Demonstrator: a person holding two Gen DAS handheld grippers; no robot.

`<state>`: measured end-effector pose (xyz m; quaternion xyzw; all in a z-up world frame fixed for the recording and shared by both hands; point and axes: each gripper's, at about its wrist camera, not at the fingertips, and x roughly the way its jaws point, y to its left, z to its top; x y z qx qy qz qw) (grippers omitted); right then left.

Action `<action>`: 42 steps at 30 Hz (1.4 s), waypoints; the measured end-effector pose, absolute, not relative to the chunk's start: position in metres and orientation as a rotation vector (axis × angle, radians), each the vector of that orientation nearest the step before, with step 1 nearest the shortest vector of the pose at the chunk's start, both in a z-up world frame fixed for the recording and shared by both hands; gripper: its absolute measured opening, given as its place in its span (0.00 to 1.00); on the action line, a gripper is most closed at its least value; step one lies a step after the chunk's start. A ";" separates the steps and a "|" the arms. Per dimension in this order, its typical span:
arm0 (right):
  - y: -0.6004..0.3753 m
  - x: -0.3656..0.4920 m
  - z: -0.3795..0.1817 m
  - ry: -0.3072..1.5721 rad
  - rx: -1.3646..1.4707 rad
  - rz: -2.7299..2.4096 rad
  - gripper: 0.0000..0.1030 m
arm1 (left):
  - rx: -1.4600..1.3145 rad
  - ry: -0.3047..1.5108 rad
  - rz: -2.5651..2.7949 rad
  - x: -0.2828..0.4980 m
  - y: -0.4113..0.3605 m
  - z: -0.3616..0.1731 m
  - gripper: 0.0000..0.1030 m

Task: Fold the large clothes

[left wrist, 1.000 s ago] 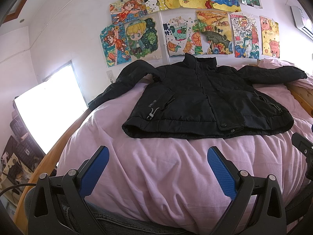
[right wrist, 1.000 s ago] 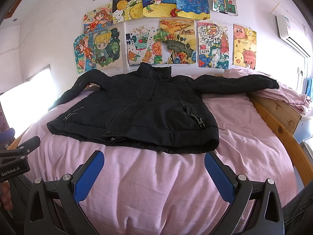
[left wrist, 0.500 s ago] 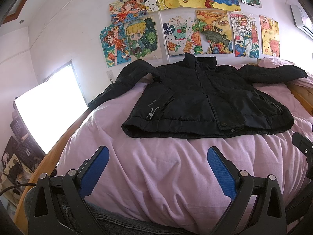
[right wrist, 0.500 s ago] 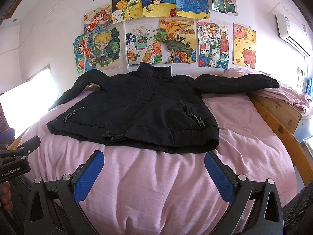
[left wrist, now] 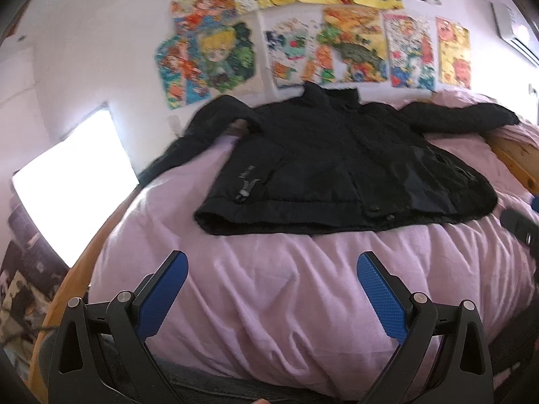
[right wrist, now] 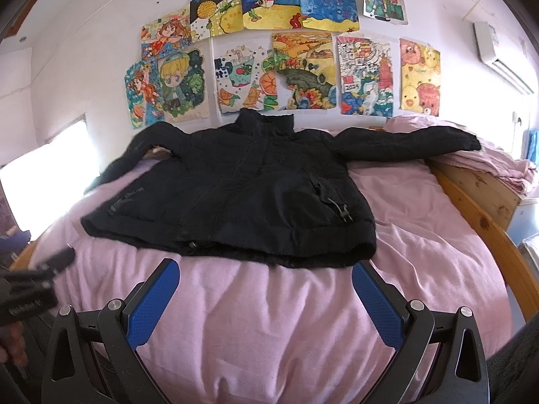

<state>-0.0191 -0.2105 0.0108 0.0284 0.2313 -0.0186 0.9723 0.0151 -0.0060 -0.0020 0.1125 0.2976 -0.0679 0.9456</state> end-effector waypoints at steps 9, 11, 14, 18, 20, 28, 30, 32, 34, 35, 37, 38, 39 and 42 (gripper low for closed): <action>-0.264 0.049 0.089 0.611 0.032 0.058 1.00 | 0.362 0.602 -0.232 0.079 -0.017 0.062 0.96; -0.288 0.071 0.105 0.637 0.025 -0.001 1.00 | 0.373 0.592 -0.235 0.096 -0.018 0.074 0.96; -0.326 0.110 0.125 0.647 -0.023 -0.090 1.00 | 0.371 0.580 -0.231 0.133 -0.023 0.092 0.96; -0.389 0.170 0.135 0.654 0.047 -0.239 1.00 | 0.329 0.652 -0.258 0.209 -0.046 0.104 0.96; -0.422 0.190 0.133 0.632 0.117 -0.289 1.00 | 0.314 0.671 -0.265 0.248 -0.060 0.103 0.96; -0.542 0.236 0.099 0.478 0.256 -0.563 1.00 | 0.253 0.617 -0.333 0.382 -0.123 0.069 0.96; -0.571 0.233 0.082 0.472 0.277 -0.649 1.00 | 0.260 0.618 -0.335 0.409 -0.141 0.051 0.96; -0.601 0.226 0.072 0.460 0.305 -0.754 1.00 | 0.270 0.640 -0.355 0.426 -0.153 0.038 0.96; -0.626 0.220 0.069 0.432 0.361 -0.797 1.00 | 0.319 0.673 -0.367 0.444 -0.171 0.024 0.96; -0.642 0.215 0.067 0.420 0.413 -0.806 1.00 | 0.353 0.686 -0.382 0.451 -0.181 0.017 0.96; -0.661 0.209 0.066 0.396 0.485 -0.814 1.00 | 0.388 0.697 -0.400 0.458 -0.196 0.009 0.96; -0.671 0.205 0.068 0.369 0.515 -0.823 1.00 | 0.387 0.701 -0.420 0.462 -0.204 0.007 0.96; -0.679 0.204 0.069 0.349 0.537 -0.839 1.00 | 0.382 0.703 -0.432 0.464 -0.208 0.005 0.96; -0.700 0.206 0.066 0.323 0.593 -0.861 0.89 | 0.361 0.743 -0.490 0.472 -0.225 -0.002 0.96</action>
